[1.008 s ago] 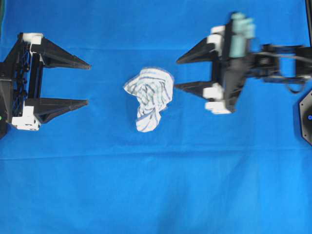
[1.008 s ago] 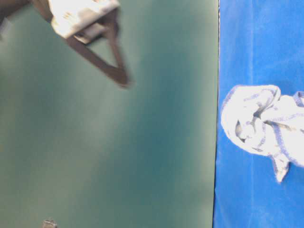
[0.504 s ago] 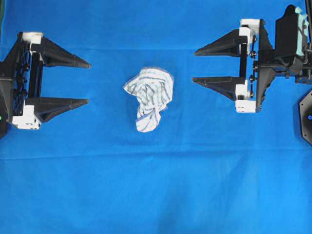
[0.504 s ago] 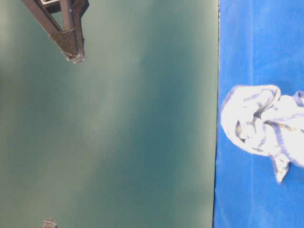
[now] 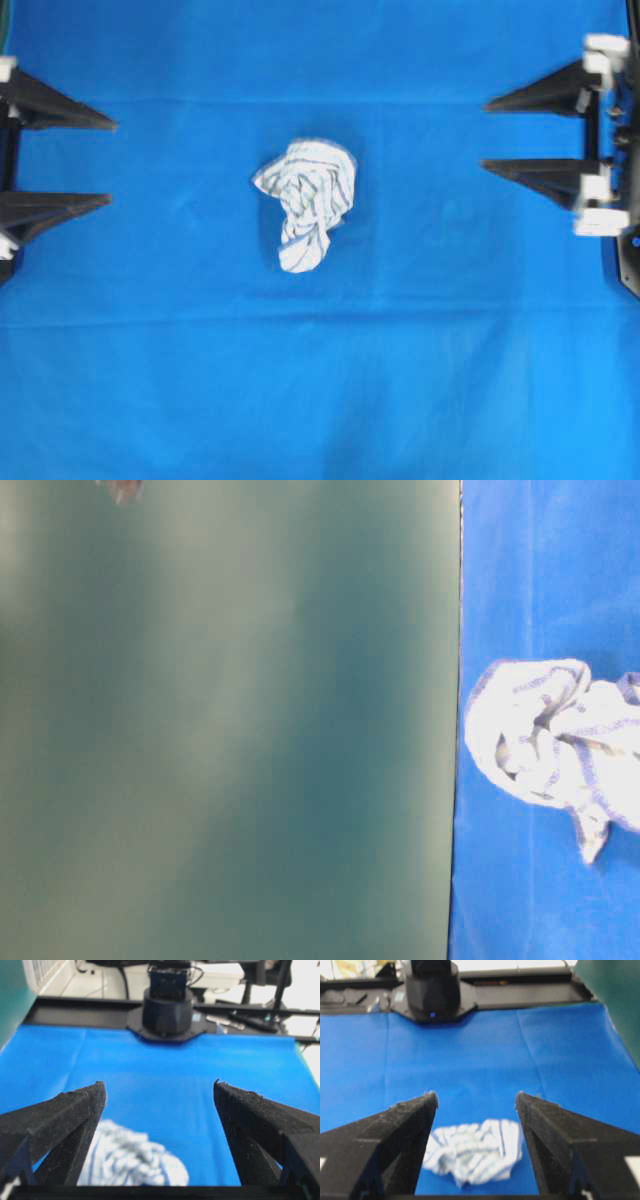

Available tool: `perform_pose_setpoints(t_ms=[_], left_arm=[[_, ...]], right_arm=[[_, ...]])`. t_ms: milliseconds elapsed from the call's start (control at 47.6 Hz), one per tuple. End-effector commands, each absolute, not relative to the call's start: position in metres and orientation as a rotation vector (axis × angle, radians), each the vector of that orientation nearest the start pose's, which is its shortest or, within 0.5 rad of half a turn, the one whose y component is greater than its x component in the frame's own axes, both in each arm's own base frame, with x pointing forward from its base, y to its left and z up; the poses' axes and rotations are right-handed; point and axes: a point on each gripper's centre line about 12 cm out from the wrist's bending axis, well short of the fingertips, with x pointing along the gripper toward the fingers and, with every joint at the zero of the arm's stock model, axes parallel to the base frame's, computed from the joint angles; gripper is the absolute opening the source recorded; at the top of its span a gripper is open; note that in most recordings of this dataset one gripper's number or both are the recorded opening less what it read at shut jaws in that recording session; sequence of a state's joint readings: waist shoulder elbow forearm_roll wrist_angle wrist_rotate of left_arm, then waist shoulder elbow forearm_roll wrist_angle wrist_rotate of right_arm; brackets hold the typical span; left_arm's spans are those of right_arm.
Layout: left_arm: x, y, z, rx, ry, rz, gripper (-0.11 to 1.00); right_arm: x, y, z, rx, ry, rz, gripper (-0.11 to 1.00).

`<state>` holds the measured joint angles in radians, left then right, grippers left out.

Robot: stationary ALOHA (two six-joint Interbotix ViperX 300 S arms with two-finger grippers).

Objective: Hand over the towel.

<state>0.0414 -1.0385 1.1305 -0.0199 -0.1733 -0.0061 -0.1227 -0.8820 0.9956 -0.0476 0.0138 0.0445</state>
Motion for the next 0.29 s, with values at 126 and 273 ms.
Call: perform_pose_setpoints(t_ms=[126, 273], left_arm=[[0.153, 0.016, 0.294, -0.001, -0.132, 0.102, 0.93], [0.142, 0.017, 0.267, 0.028, -0.086, 0.118, 0.93]], right_arm=[[0.178, -0.022, 0.296, 0.009, 0.067, -0.123, 0.69], [0.161, -0.02, 0.267, 0.008, 0.076, -0.126, 0.69]])
